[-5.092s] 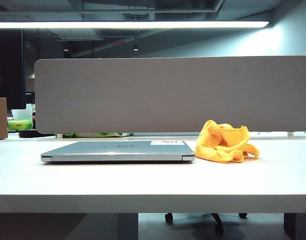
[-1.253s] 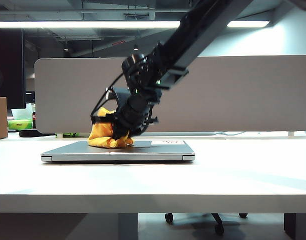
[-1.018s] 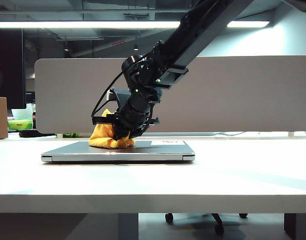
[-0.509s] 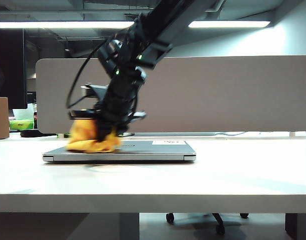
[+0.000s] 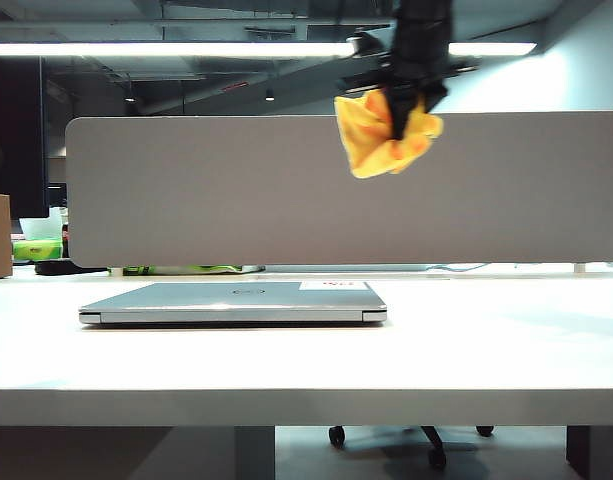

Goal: Pick up the rag and use it to wipe the water off the lid of the laptop on the table.

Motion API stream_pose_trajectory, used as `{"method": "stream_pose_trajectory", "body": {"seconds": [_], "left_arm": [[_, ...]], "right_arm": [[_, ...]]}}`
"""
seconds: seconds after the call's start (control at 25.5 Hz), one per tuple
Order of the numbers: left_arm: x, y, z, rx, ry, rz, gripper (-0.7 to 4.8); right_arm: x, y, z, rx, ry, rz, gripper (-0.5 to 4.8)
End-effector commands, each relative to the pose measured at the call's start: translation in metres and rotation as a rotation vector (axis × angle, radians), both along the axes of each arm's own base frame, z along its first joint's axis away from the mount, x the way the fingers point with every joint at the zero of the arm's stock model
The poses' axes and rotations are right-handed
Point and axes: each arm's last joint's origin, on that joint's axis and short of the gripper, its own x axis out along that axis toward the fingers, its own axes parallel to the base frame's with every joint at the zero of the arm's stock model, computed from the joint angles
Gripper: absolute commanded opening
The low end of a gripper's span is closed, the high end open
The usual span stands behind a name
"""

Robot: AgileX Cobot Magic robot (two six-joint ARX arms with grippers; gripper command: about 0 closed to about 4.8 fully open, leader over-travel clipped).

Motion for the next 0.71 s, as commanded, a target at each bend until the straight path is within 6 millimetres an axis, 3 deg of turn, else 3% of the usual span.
{"method": "stream_pose_trajectory", "body": {"seconds": [0.04,0.2,0.31,0.47,0.71], "left_arm": [[-0.001,0.0,0.004,0.002,-0.025,-0.005,0.21],[0.0,0.0,0.004,0.007,-0.028,-0.004,0.21],[-0.001,0.0,0.004,0.02,-0.037,-0.009,0.21],[0.0,0.0,0.004,0.021,-0.038,-0.004,0.21],[0.002,0.005,0.003,0.064,-0.037,0.166,0.21]], "right_arm": [[-0.015,-0.026,0.032,0.021,-0.042,-0.017,-0.08],[-0.031,-0.051,0.062,0.057,-0.093,-0.021,-0.09],[-0.041,-0.056,0.075,0.081,-0.116,0.008,-0.09],[-0.043,-0.056,0.074,0.094,-0.094,0.01,-0.09],[-0.052,-0.06,0.069,0.086,0.001,-0.021,-0.09]]}}
